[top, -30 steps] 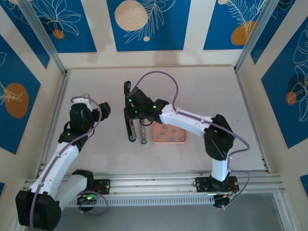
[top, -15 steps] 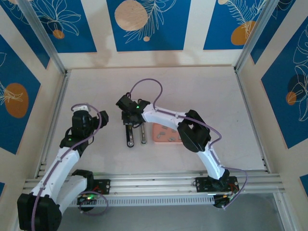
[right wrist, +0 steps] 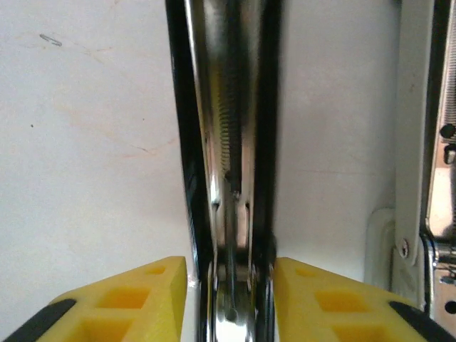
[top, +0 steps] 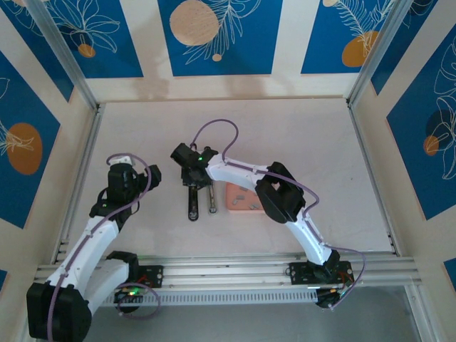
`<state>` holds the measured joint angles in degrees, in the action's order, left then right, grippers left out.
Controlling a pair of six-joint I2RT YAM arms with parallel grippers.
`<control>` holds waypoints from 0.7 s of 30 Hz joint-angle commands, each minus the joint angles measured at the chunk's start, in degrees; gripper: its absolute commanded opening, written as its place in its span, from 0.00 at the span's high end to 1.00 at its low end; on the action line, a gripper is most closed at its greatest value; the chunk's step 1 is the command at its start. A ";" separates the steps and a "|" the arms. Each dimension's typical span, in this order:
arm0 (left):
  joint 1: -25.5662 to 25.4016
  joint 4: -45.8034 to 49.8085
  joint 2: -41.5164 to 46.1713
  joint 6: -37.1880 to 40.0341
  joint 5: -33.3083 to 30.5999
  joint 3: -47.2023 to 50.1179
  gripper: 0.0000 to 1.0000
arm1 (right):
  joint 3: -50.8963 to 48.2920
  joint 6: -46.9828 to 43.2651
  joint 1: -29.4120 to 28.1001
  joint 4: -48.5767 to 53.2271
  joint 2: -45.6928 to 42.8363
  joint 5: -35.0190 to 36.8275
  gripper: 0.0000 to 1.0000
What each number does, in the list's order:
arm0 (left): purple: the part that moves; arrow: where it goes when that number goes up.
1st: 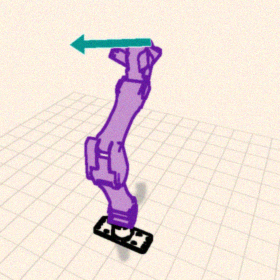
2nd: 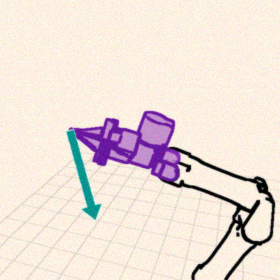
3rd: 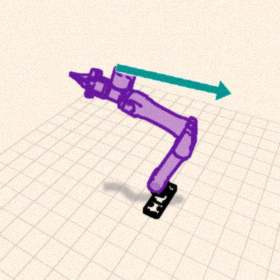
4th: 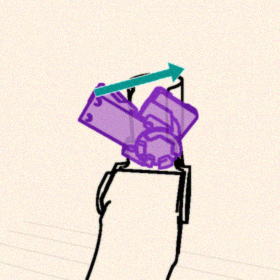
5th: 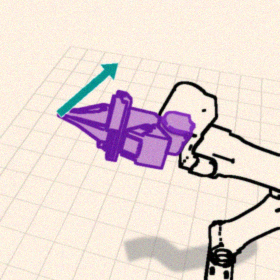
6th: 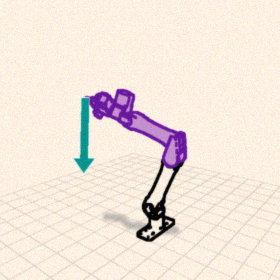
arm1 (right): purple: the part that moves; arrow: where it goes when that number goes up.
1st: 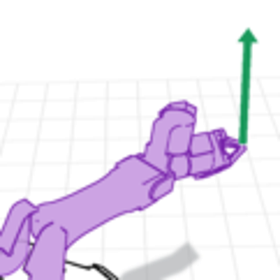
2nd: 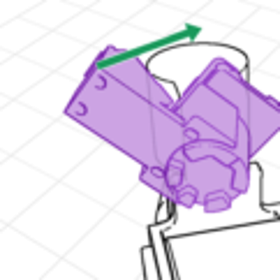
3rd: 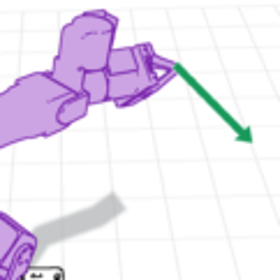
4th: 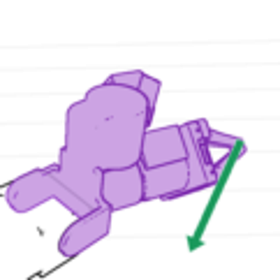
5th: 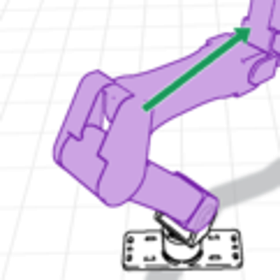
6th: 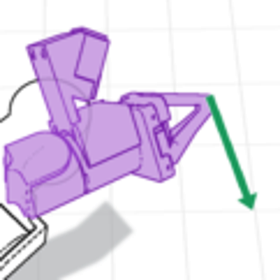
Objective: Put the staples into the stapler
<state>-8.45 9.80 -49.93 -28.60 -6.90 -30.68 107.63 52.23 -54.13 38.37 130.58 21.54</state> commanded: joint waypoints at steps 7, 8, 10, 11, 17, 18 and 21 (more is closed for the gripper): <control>0.83 -1.30 0.10 -0.39 1.10 0.36 0.10 | 2.51 2.57 0.82 -1.30 2.16 -4.70 0.59; 0.80 -1.28 0.14 -0.40 1.18 0.44 0.10 | 2.58 2.64 0.78 -1.52 2.43 -5.25 0.59; 0.94 -1.32 0.10 -0.36 1.18 0.40 0.10 | 2.82 2.93 0.75 -1.59 3.09 -6.10 0.58; 0.90 -1.36 0.13 -0.40 1.29 0.44 0.10 | 2.97 3.02 0.72 -1.57 3.39 -6.38 0.57; 1.04 -1.10 0.36 -0.40 1.36 0.43 0.10 | 2.75 3.32 0.60 -0.95 4.21 -5.68 0.65; 1.04 -1.12 0.45 -0.38 1.36 0.41 0.10 | 2.42 3.40 0.65 -0.94 3.99 -5.22 0.68; 1.05 -1.12 0.47 -0.40 1.36 0.45 0.10 | 0.78 3.41 0.88 -1.34 2.77 -4.10 0.73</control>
<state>-8.29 9.43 -50.00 -28.62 -6.22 -30.65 109.36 54.63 -53.54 36.71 133.45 16.97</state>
